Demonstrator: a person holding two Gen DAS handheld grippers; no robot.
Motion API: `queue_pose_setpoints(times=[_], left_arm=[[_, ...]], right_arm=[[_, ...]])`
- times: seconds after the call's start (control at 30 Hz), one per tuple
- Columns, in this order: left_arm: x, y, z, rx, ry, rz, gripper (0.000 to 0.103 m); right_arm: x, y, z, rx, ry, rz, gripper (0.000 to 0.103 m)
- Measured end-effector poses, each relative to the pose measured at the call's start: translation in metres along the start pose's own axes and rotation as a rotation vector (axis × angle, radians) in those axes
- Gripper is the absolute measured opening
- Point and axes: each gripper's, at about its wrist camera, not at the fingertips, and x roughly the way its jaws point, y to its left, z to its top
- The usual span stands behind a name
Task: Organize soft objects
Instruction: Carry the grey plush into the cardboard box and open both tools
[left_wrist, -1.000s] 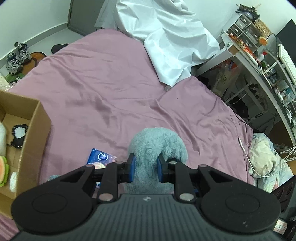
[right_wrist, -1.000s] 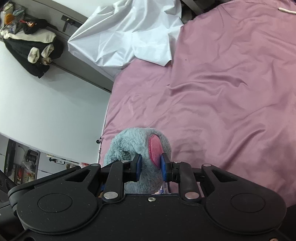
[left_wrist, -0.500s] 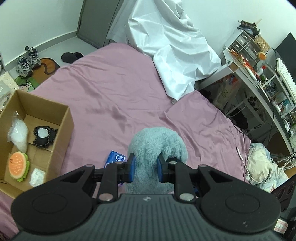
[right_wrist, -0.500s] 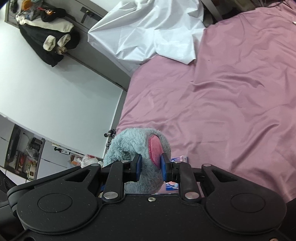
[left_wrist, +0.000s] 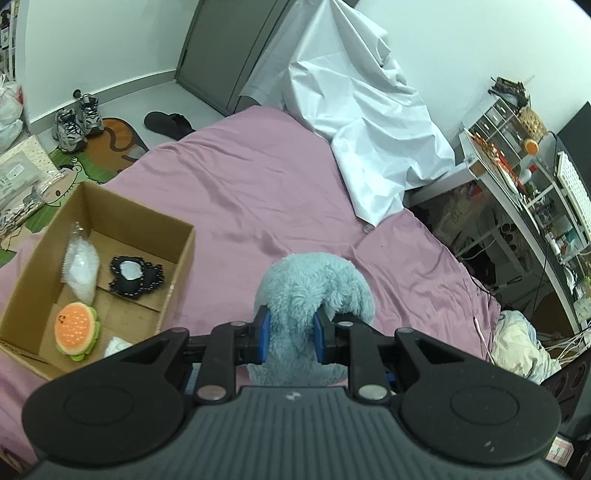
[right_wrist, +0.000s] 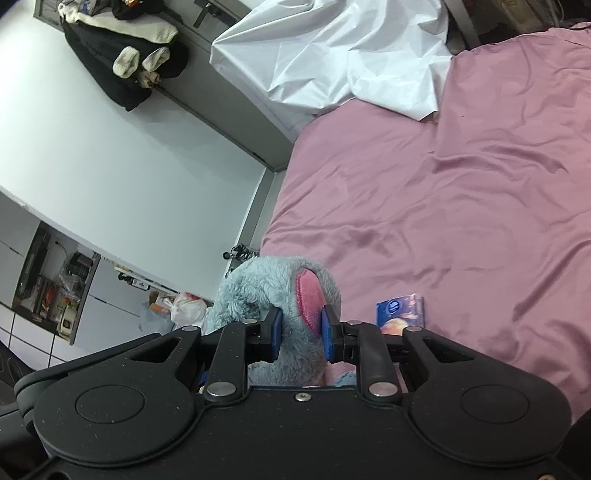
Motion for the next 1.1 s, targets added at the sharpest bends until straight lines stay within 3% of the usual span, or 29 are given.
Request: queue_pose_setpoints(times=[0.6,1.1], left_arm=[[-0.025,0.062,0.019,-0.084,-0.032,-0.013,0.022],[-0.026,0.131,0.026,-0.191,-0.028,0.0,0.022]], right_arm=[[0.028,0.054,-0.018,-0.082,0.042,0.012,0.022],[0.075,0.093,-0.042,-0.147,0.126,-0.021,0.023]])
